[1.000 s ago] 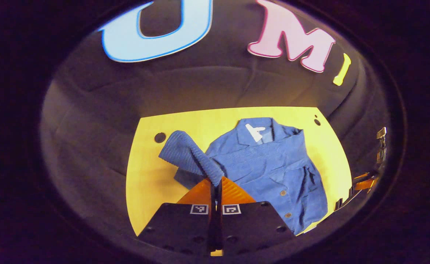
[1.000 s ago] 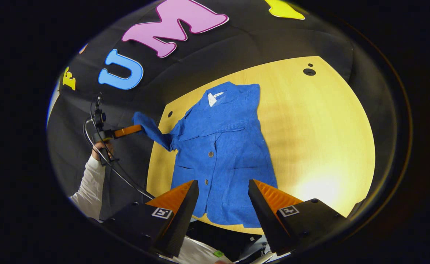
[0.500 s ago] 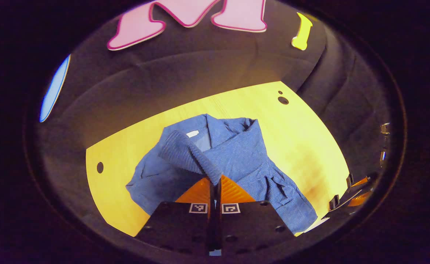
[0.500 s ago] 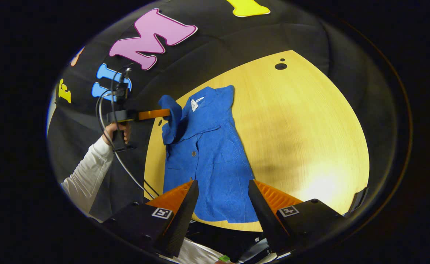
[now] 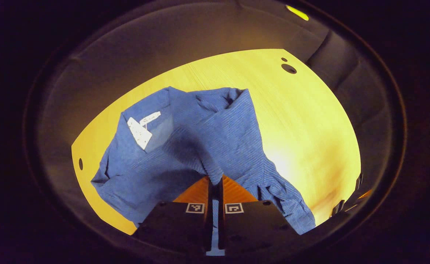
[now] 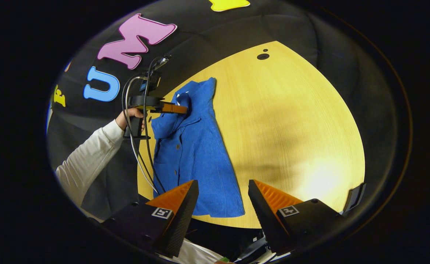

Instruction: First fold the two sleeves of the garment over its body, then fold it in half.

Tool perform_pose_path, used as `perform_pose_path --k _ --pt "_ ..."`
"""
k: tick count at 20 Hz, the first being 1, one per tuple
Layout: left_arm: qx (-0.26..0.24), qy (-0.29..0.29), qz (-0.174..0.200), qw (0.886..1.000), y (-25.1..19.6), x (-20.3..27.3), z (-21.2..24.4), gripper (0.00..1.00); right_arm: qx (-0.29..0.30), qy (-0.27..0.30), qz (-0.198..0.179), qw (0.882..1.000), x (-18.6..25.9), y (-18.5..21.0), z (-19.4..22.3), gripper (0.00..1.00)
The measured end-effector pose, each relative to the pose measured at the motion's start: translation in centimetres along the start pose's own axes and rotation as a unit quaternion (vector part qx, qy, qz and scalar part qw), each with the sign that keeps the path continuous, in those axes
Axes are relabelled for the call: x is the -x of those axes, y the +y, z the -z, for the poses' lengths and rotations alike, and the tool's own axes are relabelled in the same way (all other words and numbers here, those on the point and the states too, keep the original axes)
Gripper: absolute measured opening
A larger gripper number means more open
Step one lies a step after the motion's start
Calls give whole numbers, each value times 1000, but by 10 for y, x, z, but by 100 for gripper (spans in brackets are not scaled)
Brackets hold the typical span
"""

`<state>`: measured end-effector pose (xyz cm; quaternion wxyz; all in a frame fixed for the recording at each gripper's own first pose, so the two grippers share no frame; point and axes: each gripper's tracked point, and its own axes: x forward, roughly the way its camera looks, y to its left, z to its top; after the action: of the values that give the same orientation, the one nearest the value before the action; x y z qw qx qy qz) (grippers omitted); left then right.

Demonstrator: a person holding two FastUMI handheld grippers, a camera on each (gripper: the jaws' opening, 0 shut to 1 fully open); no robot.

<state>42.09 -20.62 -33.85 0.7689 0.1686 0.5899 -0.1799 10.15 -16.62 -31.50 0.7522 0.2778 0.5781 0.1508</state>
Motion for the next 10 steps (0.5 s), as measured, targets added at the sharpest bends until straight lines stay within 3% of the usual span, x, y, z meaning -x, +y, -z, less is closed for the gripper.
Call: perform_pose_path --k 1,3,4,7,9,10 --pt "5 -1 12 1000 -7 -2 -2 4 -6 -1 -3 1000 0 -1 -1 89" --pt "24 -15 64 998 -30 0 -13 22 -11 1 -6 1000 -3 -3 -2 89" --pt "32 -22 95 995 -43 5 -16 41 -12 2 -5 1000 -5 -5 -2 89" --pt "32 -53 146 987 -61 23 -30 73 -11 8 -7 1000 -14 -3 -3 89" --pt "22 -63 153 986 -63 35 -27 71 -8 10 -11 1000 -20 4 -4 89" --pt "19 -69 146 987 -58 42 -24 82 -6 13 -15 1000 -23 8 -3 89"
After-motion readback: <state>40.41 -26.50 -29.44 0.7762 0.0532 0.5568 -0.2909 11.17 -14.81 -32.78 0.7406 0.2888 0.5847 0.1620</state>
